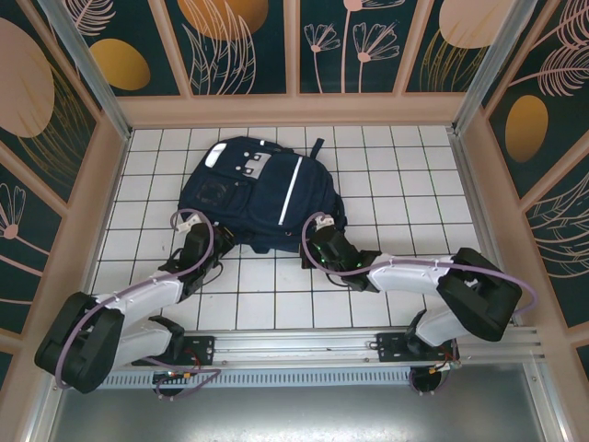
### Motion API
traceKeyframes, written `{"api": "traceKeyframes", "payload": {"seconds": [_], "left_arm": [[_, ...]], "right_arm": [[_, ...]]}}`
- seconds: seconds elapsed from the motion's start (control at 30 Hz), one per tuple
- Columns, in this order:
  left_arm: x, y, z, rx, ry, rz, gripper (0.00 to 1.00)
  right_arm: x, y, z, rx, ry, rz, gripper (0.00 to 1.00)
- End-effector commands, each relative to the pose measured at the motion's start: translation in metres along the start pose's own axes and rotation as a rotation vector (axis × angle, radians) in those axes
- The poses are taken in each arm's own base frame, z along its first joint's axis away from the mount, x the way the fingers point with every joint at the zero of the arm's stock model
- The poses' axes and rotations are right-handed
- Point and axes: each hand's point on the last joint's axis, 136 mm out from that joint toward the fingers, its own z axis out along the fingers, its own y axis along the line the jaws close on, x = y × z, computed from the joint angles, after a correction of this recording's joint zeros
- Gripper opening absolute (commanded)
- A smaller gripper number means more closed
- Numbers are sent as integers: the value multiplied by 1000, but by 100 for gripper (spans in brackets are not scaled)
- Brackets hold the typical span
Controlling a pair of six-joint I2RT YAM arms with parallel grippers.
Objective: Pack the student bag
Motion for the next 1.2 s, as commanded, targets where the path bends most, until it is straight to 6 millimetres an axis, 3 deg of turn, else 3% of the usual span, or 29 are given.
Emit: {"api": "traceKeyframes", "payload": {"seconds": [0.0, 0.07, 0.1, 0.3, 0.4, 0.57, 0.77, 0.87, 0.97, 1.1, 1.17], "left_arm": [[-31, 34, -9, -149, -125, 35, 9], [-22, 30, -13, -117, -73, 6, 30], [-17, 25, -16, -89, -44, -10, 36], [10, -20, -40, 85, 39, -47, 40], [30, -43, -43, 153, 106, -82, 40], [73, -93, -38, 281, 248, -120, 44], [121, -139, -17, 261, 333, -50, 52], [128, -141, -5, 224, 330, -52, 58], [139, -140, 9, 186, 344, -40, 58], [154, -129, 22, 150, 380, -90, 55], [155, -122, 22, 143, 375, -102, 47]], "right_arm": [[-8, -33, -7, 105, -40, -22, 0], [-9, -30, -6, 94, -39, -21, 0], [-10, -29, -6, 88, -39, -22, 0], [-7, -19, -4, 29, -34, -4, 0], [-7, -12, -4, 8, -43, -2, 0], [-6, -1, -4, -8, -46, -24, 0], [-5, 12, -8, -33, -58, -43, 0], [-4, 18, -9, -49, -61, -48, 0], [-2, 25, -10, -67, -63, -55, 0], [-3, 26, -13, -69, -73, -51, 0], [-5, 24, -15, -63, -84, -49, 0]]}}
